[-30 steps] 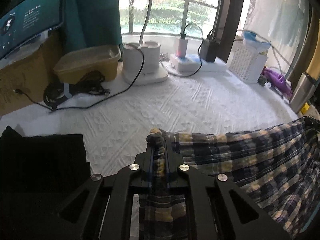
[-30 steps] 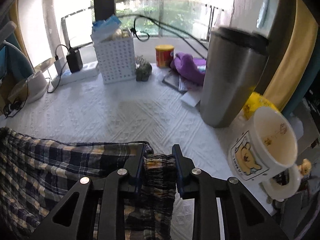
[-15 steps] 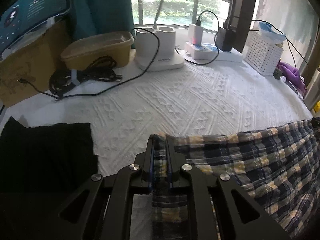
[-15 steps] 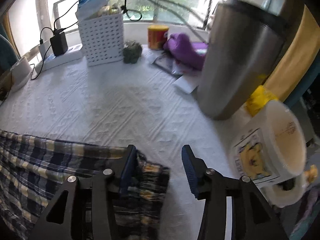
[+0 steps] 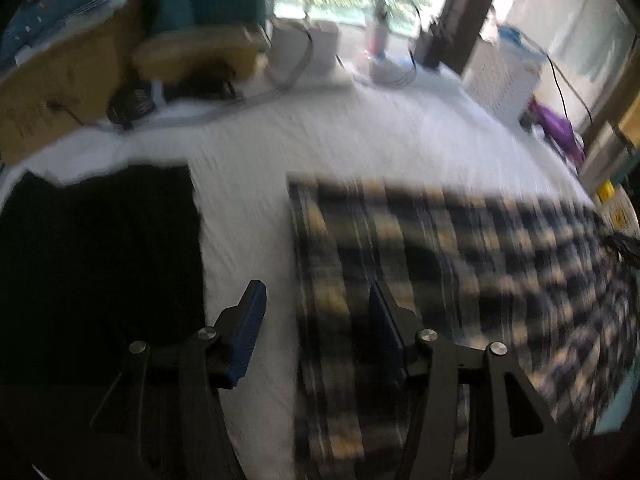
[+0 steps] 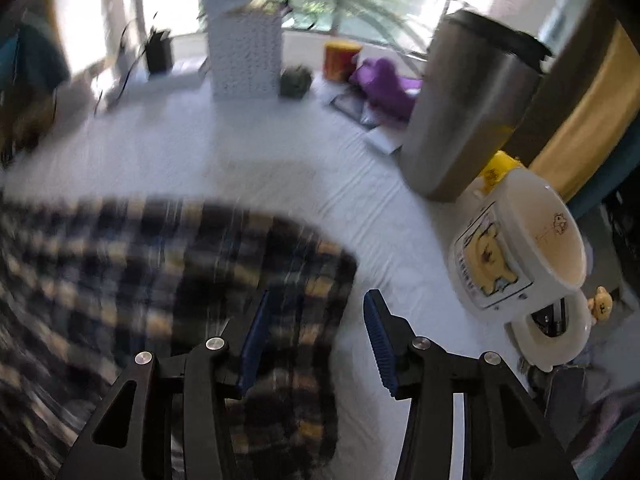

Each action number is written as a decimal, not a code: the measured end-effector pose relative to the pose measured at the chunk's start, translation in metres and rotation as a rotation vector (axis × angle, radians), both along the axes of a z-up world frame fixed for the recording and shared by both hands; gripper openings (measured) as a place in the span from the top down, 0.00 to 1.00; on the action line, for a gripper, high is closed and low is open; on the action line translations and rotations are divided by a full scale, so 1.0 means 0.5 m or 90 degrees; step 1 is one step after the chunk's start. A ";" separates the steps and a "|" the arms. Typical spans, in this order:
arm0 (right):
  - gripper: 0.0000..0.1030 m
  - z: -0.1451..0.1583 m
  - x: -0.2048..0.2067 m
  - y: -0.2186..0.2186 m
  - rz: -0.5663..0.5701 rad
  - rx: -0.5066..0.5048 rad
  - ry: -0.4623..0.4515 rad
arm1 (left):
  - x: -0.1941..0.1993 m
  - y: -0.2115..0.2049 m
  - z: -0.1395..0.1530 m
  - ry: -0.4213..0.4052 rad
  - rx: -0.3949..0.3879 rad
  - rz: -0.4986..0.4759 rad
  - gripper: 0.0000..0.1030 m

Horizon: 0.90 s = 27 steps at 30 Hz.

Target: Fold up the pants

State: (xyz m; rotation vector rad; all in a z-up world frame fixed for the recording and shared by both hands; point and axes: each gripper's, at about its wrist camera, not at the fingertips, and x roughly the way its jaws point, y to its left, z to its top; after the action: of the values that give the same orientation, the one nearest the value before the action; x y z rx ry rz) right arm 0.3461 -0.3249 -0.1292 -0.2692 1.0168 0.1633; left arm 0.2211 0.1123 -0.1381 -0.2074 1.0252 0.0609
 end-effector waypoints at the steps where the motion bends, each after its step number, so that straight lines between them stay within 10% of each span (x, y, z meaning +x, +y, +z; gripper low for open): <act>1: 0.52 -0.009 -0.005 0.003 0.005 -0.004 0.009 | -0.010 -0.006 0.000 -0.008 0.008 -0.003 0.48; 11: 0.52 -0.033 -0.018 -0.002 -0.010 -0.059 -0.003 | -0.051 -0.020 -0.008 -0.043 0.084 -0.022 0.77; 23: 0.47 0.038 -0.102 -0.056 -0.072 -0.060 -0.069 | -0.102 0.012 0.037 -0.094 0.097 0.048 0.77; 27: 0.30 0.059 -0.159 -0.053 -0.065 -0.040 -0.090 | -0.144 -0.011 0.059 -0.128 0.086 0.039 0.77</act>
State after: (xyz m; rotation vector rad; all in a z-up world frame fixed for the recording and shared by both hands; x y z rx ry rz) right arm 0.2665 -0.3514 -0.0999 -0.2814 0.8943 0.0190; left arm 0.1490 0.1069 -0.1084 -0.1185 0.8109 0.1617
